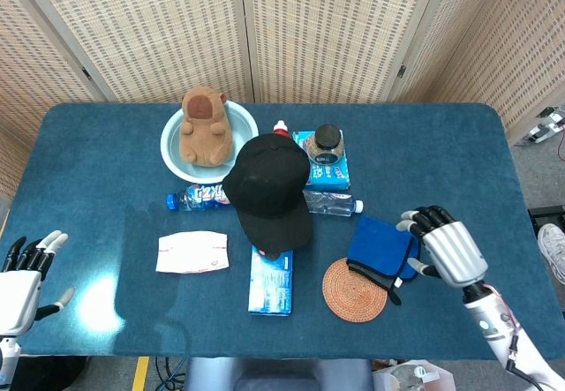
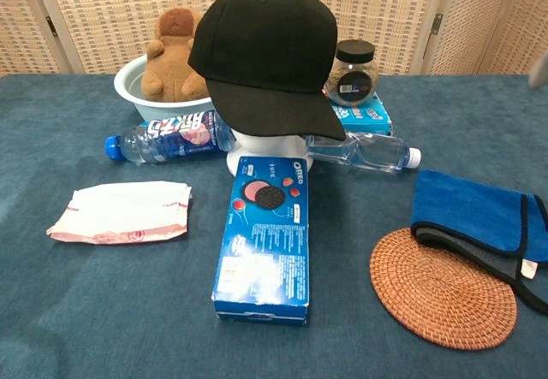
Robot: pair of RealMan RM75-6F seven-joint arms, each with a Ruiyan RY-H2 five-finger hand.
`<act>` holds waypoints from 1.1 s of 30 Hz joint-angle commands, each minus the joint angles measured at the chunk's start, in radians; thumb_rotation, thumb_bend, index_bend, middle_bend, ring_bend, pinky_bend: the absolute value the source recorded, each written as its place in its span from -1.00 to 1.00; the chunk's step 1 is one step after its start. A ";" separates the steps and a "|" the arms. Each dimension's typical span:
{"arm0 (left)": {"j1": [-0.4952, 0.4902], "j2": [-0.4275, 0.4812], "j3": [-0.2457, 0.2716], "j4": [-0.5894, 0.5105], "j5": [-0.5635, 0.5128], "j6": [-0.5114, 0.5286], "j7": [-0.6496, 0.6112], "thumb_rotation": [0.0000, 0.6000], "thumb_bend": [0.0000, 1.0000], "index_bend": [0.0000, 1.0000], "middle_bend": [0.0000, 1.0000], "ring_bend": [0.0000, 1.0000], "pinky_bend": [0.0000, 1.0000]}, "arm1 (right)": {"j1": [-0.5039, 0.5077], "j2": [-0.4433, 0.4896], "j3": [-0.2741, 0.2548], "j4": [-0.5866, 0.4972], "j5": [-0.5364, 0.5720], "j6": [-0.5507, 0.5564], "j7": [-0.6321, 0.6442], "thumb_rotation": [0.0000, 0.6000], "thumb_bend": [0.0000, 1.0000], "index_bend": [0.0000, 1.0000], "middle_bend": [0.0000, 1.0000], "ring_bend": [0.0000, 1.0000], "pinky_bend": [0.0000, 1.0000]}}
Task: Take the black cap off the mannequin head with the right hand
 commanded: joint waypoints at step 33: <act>-0.001 0.016 0.003 -0.023 -0.003 -0.014 0.006 1.00 -0.62 -0.74 -0.77 -0.76 -1.00 | 0.280 -0.422 0.040 0.300 -0.083 -0.037 0.002 1.00 -1.00 -0.18 -0.38 -0.62 -0.48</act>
